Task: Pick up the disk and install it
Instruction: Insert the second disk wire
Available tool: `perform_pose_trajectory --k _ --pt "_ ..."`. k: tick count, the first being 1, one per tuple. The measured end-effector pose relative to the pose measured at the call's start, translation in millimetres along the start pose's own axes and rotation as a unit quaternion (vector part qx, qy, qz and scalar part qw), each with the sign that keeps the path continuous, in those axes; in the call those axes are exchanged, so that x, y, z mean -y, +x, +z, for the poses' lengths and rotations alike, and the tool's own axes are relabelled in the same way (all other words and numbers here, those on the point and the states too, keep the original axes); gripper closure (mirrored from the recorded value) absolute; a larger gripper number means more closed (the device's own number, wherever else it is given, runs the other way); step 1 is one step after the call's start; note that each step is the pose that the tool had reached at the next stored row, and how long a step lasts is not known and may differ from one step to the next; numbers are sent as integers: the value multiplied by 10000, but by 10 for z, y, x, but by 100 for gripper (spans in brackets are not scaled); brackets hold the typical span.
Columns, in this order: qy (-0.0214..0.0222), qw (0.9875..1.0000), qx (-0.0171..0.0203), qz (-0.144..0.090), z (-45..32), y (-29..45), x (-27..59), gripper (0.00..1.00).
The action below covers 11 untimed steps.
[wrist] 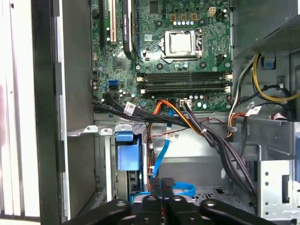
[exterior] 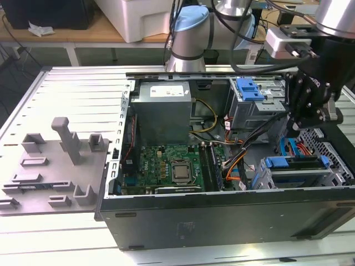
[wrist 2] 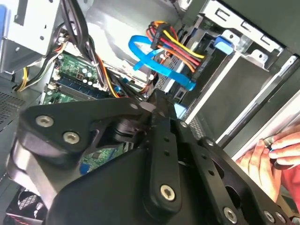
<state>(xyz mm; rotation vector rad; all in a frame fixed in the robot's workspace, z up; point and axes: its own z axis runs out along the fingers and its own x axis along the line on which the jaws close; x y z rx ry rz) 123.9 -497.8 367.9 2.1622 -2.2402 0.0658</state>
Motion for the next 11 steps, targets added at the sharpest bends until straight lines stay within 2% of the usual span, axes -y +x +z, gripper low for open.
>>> perform_pose_trajectory --k 1,3,11 --pt "21 10000 -1 1 -2 -10 -26 89" --pt "71 10000 0 4 -4 -19 -84 89" --pt "82 10000 1 4 -4 -20 -85 89"
